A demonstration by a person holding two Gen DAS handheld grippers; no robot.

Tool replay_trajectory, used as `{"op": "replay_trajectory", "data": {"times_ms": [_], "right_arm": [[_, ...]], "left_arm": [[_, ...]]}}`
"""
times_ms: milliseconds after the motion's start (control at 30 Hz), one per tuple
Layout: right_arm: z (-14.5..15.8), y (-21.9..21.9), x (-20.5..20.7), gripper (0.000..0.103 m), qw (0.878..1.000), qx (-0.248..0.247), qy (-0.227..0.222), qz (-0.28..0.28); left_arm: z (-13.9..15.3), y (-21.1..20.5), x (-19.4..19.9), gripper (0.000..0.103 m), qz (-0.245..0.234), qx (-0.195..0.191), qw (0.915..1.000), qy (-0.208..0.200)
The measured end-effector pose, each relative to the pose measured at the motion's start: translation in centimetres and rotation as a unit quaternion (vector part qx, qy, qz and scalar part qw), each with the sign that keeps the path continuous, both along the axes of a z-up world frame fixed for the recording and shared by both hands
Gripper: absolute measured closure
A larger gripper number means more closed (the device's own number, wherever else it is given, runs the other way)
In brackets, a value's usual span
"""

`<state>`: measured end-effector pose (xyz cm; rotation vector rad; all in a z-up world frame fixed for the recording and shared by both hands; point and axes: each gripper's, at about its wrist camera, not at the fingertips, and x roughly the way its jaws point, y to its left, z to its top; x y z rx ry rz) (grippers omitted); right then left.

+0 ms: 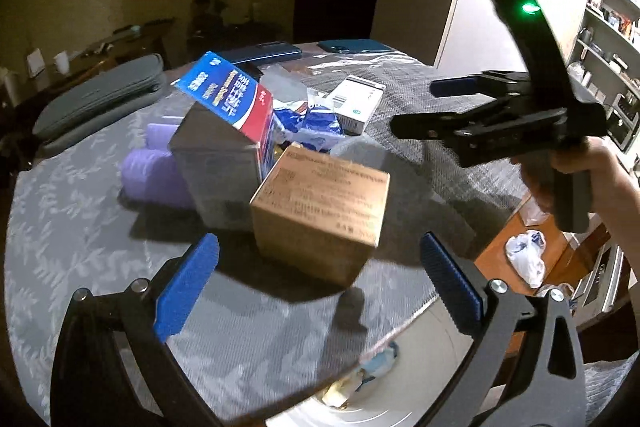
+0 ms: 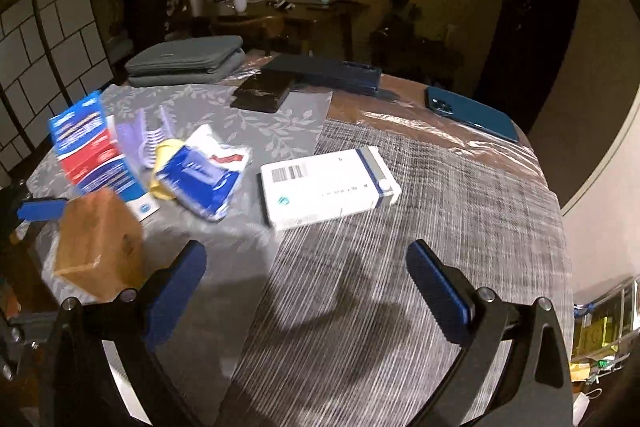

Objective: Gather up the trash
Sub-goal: 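Grasp the brown cardboard box with the left tool while the right tool grasps the white medicine box, then carry the cardboard box and white medicine box in both tools over the bin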

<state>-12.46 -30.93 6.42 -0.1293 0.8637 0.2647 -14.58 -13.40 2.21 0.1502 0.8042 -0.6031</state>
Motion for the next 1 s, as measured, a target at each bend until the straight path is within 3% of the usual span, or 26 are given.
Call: {"op": "replay_trajectory", "data": {"times_ms": [400, 467, 733, 1000], "right_arm": [[-2.8, -0.3, 6.8, 0.004, 0.998, 0.014, 0.054, 0.005], [-3.1, -0.3, 7.2, 0.004, 0.998, 0.01, 0.059, 0.007], [-3.8, 0.5, 8.3, 0.005, 0.998, -0.011, 0.06, 0.029], [-3.0, -0.1, 7.0, 0.005, 0.999, -0.006, 0.05, 0.017]], "left_arm": [[-0.1, -1.5, 1.1, 0.002, -0.042, -0.01, 0.9991, 0.005], [-0.1, -1.6, 1.1, 0.006, -0.045, -0.007, 0.9989, 0.006], [-0.9, -1.6, 1.6, 0.041, -0.045, -0.006, 0.9987, 0.025], [-0.5, -0.8, 0.9, 0.042, -0.029, -0.007, 0.9993, 0.022]]}}
